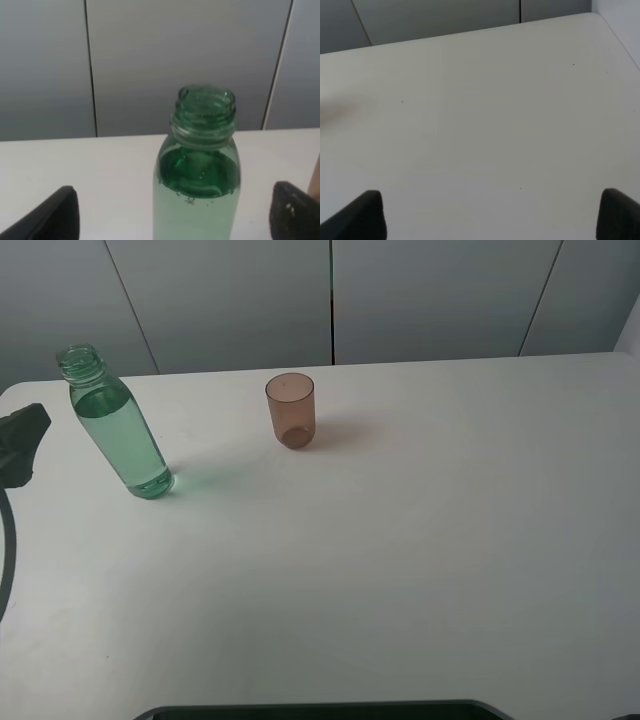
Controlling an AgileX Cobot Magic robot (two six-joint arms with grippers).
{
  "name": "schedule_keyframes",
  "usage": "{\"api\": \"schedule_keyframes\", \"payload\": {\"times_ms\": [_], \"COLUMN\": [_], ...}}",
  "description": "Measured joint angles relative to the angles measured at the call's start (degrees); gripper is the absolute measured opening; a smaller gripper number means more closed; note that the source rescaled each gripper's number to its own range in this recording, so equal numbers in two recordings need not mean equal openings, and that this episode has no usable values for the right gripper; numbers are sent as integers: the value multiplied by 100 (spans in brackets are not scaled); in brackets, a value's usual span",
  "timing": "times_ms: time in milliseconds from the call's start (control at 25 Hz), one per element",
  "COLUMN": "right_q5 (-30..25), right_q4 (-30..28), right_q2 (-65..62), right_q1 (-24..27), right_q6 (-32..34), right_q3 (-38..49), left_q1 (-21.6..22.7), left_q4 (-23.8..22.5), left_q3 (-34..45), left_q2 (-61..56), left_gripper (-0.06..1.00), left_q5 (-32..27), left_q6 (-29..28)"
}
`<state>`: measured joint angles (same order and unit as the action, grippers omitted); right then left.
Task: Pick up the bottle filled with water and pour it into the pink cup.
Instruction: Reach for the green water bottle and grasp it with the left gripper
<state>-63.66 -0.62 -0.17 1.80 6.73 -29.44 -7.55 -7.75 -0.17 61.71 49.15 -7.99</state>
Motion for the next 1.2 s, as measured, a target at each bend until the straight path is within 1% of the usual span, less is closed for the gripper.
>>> {"api": "schedule_keyframes", "payload": {"times_ms": [280, 360, 560, 680, 800, 1040, 1200], "right_q5": [0, 0, 0, 0, 0, 0, 0], "right_q4": [0, 0, 0, 0, 0, 0, 0], "right_q2": [0, 0, 0, 0, 0, 0, 0], "right_q1": [0, 0, 0, 0, 0, 0, 0], "right_q6": [0, 0, 0, 0, 0, 0, 0], "right_q3": [0, 0, 0, 0, 0, 0, 0], "left_q1": [0, 0, 0, 0, 0, 0, 0], "left_q4": [-31, -80, -376, -472, -501, -521, -535], "left_q3": [0, -11, -346, -548, -680, -933, -1158], "left_q2": [1485, 1897, 2806, 3129, 3300, 3481, 3489], "left_gripper": [88, 88, 89, 89, 89, 89, 89], "left_q5": [1052, 1180, 1255, 1265, 1268, 1263, 1178], "left_q6": [441, 484, 512, 516, 571, 907, 949]}}
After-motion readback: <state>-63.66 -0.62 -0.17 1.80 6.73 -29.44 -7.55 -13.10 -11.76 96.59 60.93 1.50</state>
